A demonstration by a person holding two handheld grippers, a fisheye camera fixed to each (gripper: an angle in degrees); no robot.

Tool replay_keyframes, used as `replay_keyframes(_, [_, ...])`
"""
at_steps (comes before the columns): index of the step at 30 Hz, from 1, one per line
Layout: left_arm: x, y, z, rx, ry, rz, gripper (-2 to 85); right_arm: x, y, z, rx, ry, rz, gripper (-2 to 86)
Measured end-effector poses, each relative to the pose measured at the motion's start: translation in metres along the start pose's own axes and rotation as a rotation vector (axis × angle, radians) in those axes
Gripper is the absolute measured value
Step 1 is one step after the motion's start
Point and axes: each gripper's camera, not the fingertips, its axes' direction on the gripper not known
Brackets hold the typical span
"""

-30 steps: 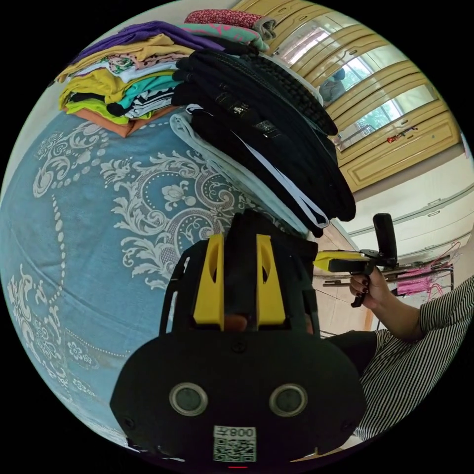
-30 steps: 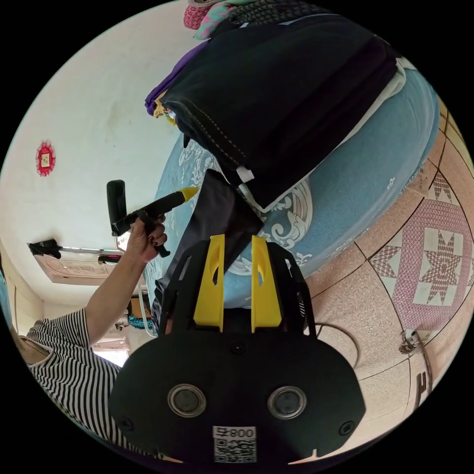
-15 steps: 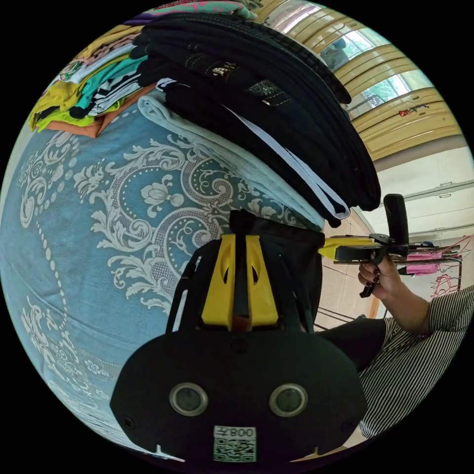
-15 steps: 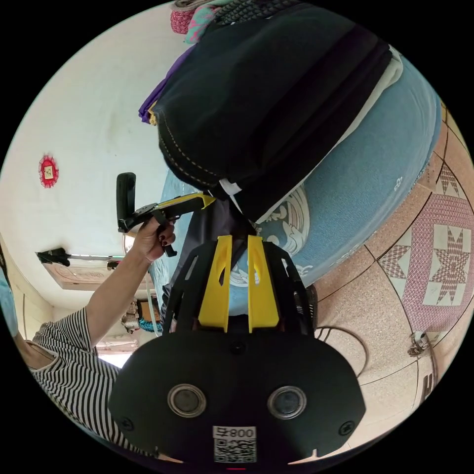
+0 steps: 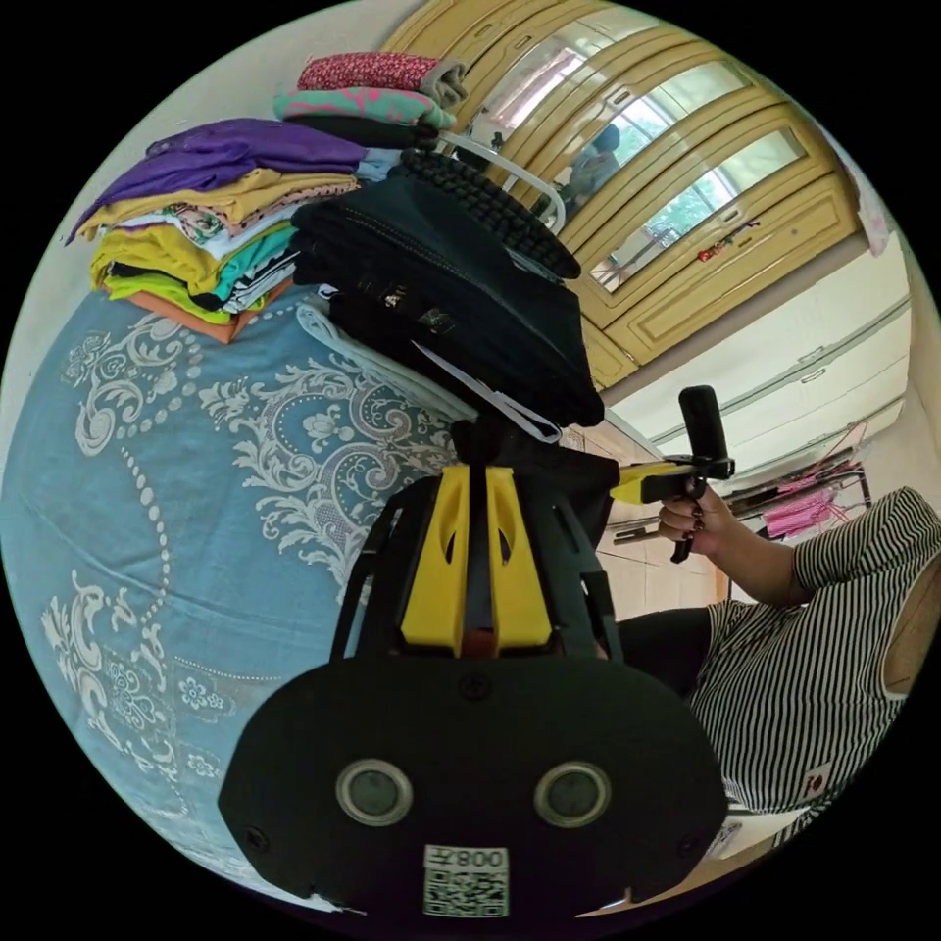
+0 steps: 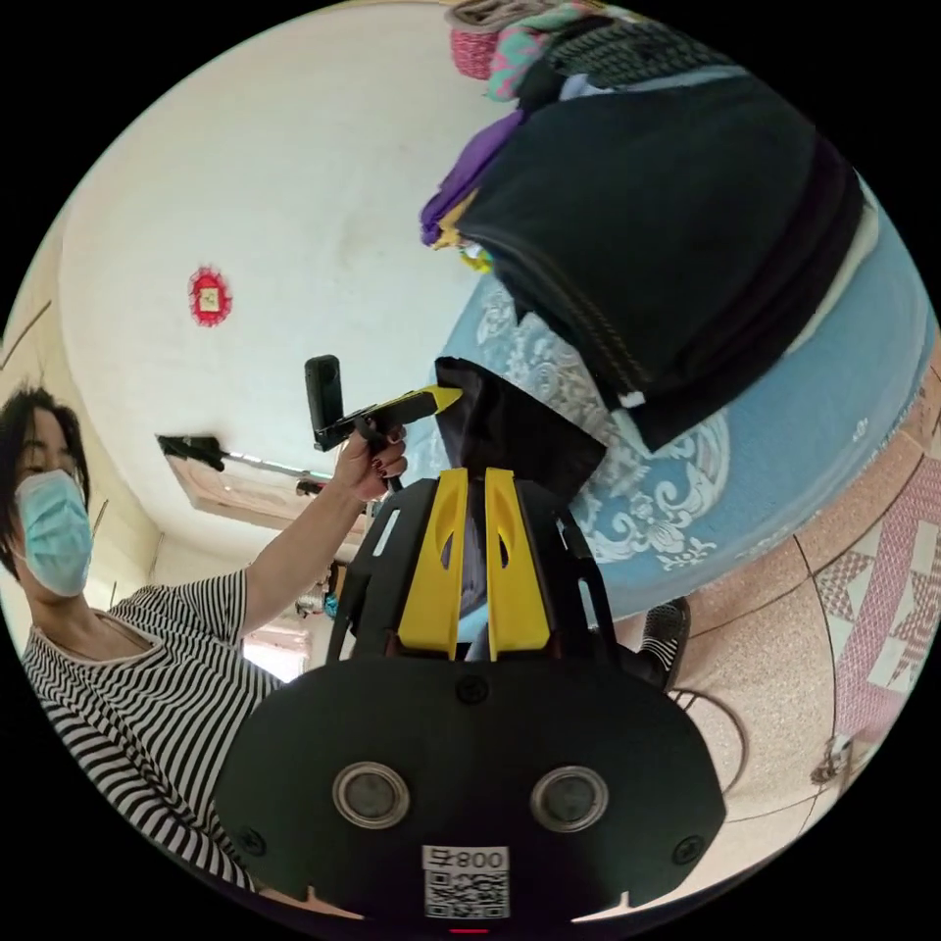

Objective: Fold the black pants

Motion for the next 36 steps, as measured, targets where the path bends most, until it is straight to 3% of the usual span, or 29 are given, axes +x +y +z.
replay_keyframes(9, [0.002,0.142,-0.085,0.138,-0.032,0.069,2.0,-0.14,0.01,0.074,-0.159,-0.151,-0.285,3.2])
replay_keyframes(20, [-0.054,0.409,-0.12,0.291,-0.011,-0.162,2.1,-0.282,0.049,0.258,-0.51,-0.266,-0.453,3.0])
replay_keyframes(27, [-0.1,0.551,-0.092,0.283,0.011,-0.338,2.0,-0.334,0.086,0.394,-0.742,-0.153,-0.504,2.2])
replay_keyframes(31, [-0.131,0.642,-0.067,0.217,-0.055,-0.579,0.8,-0.35,0.116,0.478,-0.928,-0.007,-0.537,1.2])
replay_keyframes(36, [-0.127,0.732,-0.059,0.358,-0.023,-0.716,0.2,-0.383,0.125,0.505,-0.984,-0.009,-0.542,0.7])
